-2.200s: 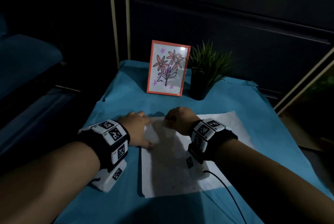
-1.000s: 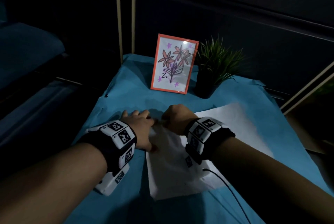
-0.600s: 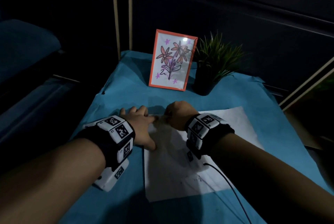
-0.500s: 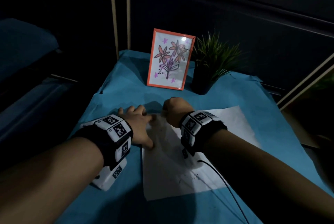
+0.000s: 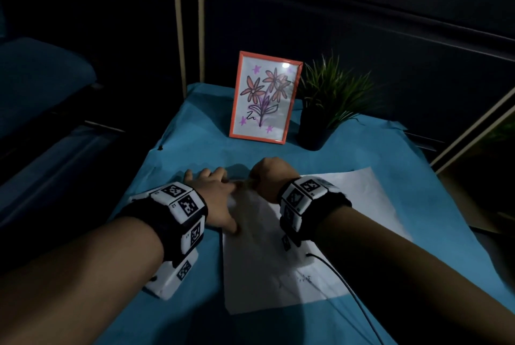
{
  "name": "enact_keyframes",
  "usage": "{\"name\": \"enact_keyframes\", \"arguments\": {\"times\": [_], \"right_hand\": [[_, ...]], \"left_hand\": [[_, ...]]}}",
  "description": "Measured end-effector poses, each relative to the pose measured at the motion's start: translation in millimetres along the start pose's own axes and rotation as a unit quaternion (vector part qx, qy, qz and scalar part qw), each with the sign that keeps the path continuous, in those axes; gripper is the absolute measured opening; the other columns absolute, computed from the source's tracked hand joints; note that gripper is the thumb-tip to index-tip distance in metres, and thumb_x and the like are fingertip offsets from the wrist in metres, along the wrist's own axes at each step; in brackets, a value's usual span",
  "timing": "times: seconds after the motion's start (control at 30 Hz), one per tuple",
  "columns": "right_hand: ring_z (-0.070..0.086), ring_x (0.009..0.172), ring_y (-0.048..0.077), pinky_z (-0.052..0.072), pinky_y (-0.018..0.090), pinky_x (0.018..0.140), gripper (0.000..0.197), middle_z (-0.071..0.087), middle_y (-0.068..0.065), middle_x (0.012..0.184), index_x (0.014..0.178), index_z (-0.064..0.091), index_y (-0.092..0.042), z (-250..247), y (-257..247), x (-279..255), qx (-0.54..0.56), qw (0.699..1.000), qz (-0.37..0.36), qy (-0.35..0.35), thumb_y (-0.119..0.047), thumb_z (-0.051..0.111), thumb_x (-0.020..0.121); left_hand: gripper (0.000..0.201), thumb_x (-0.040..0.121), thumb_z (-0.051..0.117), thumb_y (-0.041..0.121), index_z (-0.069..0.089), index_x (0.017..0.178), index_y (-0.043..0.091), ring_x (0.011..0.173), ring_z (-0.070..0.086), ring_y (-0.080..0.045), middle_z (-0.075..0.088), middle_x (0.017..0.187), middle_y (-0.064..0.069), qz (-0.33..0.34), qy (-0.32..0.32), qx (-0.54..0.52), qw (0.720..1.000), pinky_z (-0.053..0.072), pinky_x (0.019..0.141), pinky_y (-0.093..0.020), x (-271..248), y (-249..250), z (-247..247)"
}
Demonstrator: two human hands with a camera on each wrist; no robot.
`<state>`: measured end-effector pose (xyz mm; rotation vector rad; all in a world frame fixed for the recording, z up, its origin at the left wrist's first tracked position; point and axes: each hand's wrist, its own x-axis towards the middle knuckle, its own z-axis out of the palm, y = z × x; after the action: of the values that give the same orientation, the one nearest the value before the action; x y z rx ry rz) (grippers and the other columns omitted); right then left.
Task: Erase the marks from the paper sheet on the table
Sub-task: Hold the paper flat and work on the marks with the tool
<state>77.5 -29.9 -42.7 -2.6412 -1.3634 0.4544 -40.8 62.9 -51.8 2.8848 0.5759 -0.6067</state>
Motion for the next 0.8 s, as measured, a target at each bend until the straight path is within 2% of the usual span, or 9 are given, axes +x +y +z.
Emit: {"name": "enact_keyframes", "arguments": {"times": [0.1, 0.2, 0.23, 0.3, 0.37, 0.47, 0.57, 0.73, 0.8], "right_hand": [[0.06, 0.087, 0.026, 0.037, 0.025, 0.067, 0.015, 0.065, 0.009, 0.093, 0.093, 0.07, -0.014, 8.8, -3.4, -8.3, -0.021, 0.999, -0.02, -0.043, -0.021, 0.058, 0.087], [0.052, 0.075, 0.022, 0.034, 0.024, 0.064, 0.015, 0.057, 0.006, 0.079, 0.074, 0.062, -0.018, 6.3, -3.7, -12.9, -0.027, 0.997, -0.021, -0.076, -0.027, 0.058, 0.087], [0.054, 0.076, 0.023, 0.037, 0.026, 0.065, 0.016, 0.059, 0.006, 0.08, 0.075, 0.062, -0.017, 3.8, -3.2, -10.5, -0.019, 0.997, -0.012, -0.072, -0.029, 0.059, 0.086], [0.06, 0.087, 0.028, 0.046, 0.029, 0.071, 0.021, 0.066, 0.01, 0.092, 0.088, 0.068, -0.012, 0.8, -3.4, -4.3, -0.009, 0.999, 0.0, -0.046, -0.032, 0.059, 0.086], [0.062, 0.095, 0.03, 0.043, 0.028, 0.071, 0.024, 0.067, 0.013, 0.1, 0.097, 0.07, -0.011, 2.9, -5.7, -3.0, -0.012, 0.999, -0.006, -0.031, -0.03, 0.058, 0.087], [0.061, 0.091, 0.03, 0.037, 0.026, 0.066, 0.022, 0.066, 0.013, 0.095, 0.093, 0.069, -0.01, 11.4, -6.0, -9.9, -0.032, 0.997, -0.036, -0.054, -0.027, 0.056, 0.089], [0.06, 0.089, 0.027, 0.036, 0.025, 0.068, 0.02, 0.066, 0.011, 0.095, 0.093, 0.07, -0.014, 11.4, -4.2, -17.0, -0.042, 0.993, -0.055, -0.093, -0.029, 0.056, 0.089], [0.061, 0.087, 0.025, 0.038, 0.025, 0.067, 0.016, 0.067, 0.008, 0.094, 0.093, 0.072, -0.019, 0.4, -4.1, -7.4, 0.007, 0.999, -0.009, -0.032, -0.028, 0.061, 0.086], [0.06, 0.083, 0.026, 0.038, 0.025, 0.066, 0.016, 0.065, 0.009, 0.09, 0.084, 0.069, -0.016, 5.0, -4.2, -8.0, -0.01, 0.999, -0.021, -0.047, -0.029, 0.058, 0.086]], "left_hand": [[0.077, 0.068, 0.068, 0.065, 0.036, 0.135, 0.044, 0.127, 0.031, -0.025, 0.03, 0.136, 0.002, 0.004, 0.01, -0.003, 1.0, 0.018, 0.112, -0.052, 1.5, -0.3, 0.5], [0.077, 0.069, 0.068, 0.063, 0.036, 0.136, 0.045, 0.125, 0.032, -0.024, 0.031, 0.134, 0.002, 0.004, 0.012, -0.003, 1.0, 0.02, 0.11, -0.049, 0.6, 0.4, -0.4], [0.079, 0.068, 0.068, 0.065, 0.036, 0.137, 0.044, 0.127, 0.031, -0.025, 0.031, 0.136, 0.002, 0.002, 0.011, -0.001, 1.0, 0.019, 0.11, -0.049, 0.3, 1.1, -0.6], [0.083, 0.067, 0.067, 0.068, 0.036, 0.139, 0.043, 0.129, 0.029, -0.026, 0.029, 0.139, 0.001, -0.004, 0.011, 0.005, 1.0, 0.018, 0.111, -0.05, 0.1, 1.5, -0.9], [0.082, 0.068, 0.067, 0.069, 0.037, 0.138, 0.041, 0.129, 0.029, -0.026, 0.029, 0.139, 0.0, -0.007, 0.009, 0.007, 1.0, 0.017, 0.112, -0.05, -0.9, 2.3, -1.2], [0.079, 0.07, 0.066, 0.066, 0.035, 0.139, 0.043, 0.128, 0.03, -0.025, 0.03, 0.138, 0.001, -0.005, 0.014, 0.005, 1.0, 0.018, 0.112, -0.049, -1.0, 3.1, -1.4], [0.083, 0.071, 0.066, 0.065, 0.029, 0.142, 0.046, 0.127, 0.031, -0.024, 0.029, 0.137, 0.003, -0.006, 0.013, -0.001, 1.0, 0.018, 0.112, -0.049, 0.7, 2.1, 1.2], [0.079, 0.067, 0.068, 0.067, 0.038, 0.137, 0.045, 0.129, 0.029, -0.026, 0.03, 0.138, 0.001, -0.005, 0.009, 0.0, 1.0, 0.017, 0.112, -0.051, -0.2, 2.2, -1.1], [0.078, 0.068, 0.067, 0.068, 0.037, 0.136, 0.046, 0.128, 0.03, -0.026, 0.03, 0.137, 0.002, -0.004, 0.009, -0.002, 1.0, 0.017, 0.112, -0.051, 0.3, 2.0, -0.8]]}}
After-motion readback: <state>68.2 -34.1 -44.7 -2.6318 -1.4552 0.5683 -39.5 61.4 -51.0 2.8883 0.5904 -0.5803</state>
